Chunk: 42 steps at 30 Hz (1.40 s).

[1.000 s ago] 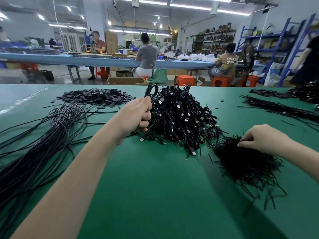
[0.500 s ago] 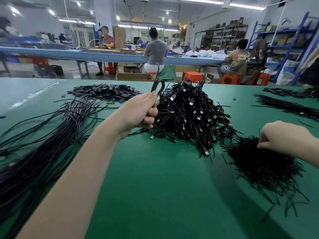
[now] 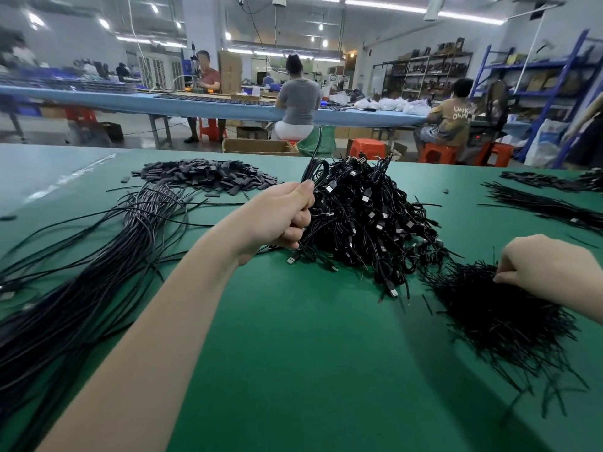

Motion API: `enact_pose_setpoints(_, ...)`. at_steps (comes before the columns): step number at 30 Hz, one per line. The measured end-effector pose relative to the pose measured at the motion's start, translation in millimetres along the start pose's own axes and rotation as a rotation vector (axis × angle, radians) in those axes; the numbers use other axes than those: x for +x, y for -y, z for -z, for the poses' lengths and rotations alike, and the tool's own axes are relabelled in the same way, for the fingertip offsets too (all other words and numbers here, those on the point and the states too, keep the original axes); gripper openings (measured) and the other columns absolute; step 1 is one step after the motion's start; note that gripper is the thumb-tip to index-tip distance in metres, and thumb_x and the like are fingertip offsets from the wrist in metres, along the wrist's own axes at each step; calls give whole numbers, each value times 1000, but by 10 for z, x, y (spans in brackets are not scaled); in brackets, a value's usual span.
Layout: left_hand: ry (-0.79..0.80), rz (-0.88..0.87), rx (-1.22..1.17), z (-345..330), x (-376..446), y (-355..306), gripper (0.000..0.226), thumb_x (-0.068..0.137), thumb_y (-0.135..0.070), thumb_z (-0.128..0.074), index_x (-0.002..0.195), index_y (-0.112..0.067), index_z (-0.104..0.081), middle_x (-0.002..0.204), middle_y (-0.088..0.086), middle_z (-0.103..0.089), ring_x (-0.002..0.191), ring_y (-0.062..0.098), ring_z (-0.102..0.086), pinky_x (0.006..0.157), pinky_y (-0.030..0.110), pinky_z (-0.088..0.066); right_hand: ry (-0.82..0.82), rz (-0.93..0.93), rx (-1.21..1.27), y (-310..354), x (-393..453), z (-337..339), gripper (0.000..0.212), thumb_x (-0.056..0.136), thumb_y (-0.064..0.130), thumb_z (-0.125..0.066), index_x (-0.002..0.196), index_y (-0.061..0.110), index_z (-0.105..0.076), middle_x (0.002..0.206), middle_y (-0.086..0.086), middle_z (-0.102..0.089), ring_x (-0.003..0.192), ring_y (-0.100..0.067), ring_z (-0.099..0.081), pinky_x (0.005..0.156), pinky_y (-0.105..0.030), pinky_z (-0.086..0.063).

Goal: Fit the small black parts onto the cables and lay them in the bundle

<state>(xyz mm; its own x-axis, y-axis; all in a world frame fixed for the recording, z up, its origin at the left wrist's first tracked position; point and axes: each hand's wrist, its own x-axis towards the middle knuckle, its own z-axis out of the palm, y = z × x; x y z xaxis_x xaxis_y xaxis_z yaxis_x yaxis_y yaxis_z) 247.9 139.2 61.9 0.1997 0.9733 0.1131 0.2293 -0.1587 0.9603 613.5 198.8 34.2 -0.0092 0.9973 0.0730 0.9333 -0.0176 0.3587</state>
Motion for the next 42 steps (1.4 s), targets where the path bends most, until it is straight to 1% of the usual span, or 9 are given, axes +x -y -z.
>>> enact_pose_setpoints(6,16,-2,23,-18,-7,7,33,105,-40,-28,80,-21,-38,54,-14,-36,45,7,-29,52,19,-41,-19,58,-147,-28,96,142,31,86,50,-62,78,21,-69,68,11,-63,63,-11,-63,56,-28,-57)
enact_pose_setpoints(9,23,-1,26,-17,-15,-4,32,105,-40,-28,81,-21,-38,54,-14,-35,45,7,-28,51,19,-41,60,37,-173,13,92,109,40,81,53,-66,64,18,-59,64,9,-59,58,-10,-60,51,-23,-52)
enact_pose_setpoints(11,21,-5,21,-9,-20,-8,32,104,-40,-29,82,-21,-38,54,-14,-36,45,7,-29,51,19,-42,75,22,-170,5,109,29,32,80,49,-69,67,21,-60,67,10,-59,62,-11,-61,56,-25,-53)
enact_pose_setpoints(19,30,-7,10,-15,-18,-8,32,104,-41,-30,81,-20,-39,54,-14,-36,44,7,-29,51,19,-40,-10,4,-32,-91,135,-137,27,81,43,-67,58,35,-54,65,17,-60,62,-7,-61,58,-28,-57)
enact_pose_setpoints(27,78,-24,42,-26,-33,1,30,104,-42,-30,86,-19,-39,55,-15,-37,44,6,-30,55,24,-42,76,-27,233,-166,193,-20,20,76,52,-72,65,37,-64,70,16,-66,68,-6,-63,66,-31,-58)
enact_pose_setpoints(31,93,-22,59,-34,-36,4,30,103,-43,-31,86,-19,-38,56,-15,-37,44,6,-29,57,25,-39,63,-22,251,-160,196,235,20,80,49,-70,68,33,-63,64,15,-64,58,-4,-61,54,-22,-51)
enact_pose_setpoints(34,98,-28,76,-46,-40,-3,30,103,-42,-33,85,-18,-37,56,-14,-36,44,6,-29,54,23,-39,-231,77,341,-20,137,443,16,85,37,-66,75,24,-65,68,11,-61,63,-11,-62,60,-33,-57)
enact_pose_setpoints(37,114,-32,144,-88,-46,-10,29,103,-40,-35,87,-16,-35,57,-15,-37,44,4,-32,51,20,-42,-557,379,710,430,-257,739,4,84,30,-65,82,27,-67,72,19,-61,59,1,-60,51,-14,-46)
enact_pose_setpoints(42,172,-39,464,-212,-68,11,34,101,-42,-37,79,-16,-37,63,-8,-46,50,7,-43,60,29,-49,-527,590,1024,1126,-681,1035,3,80,34,-63,77,34,-65,68,18,-63,64,1,-59,58,-10,-47)
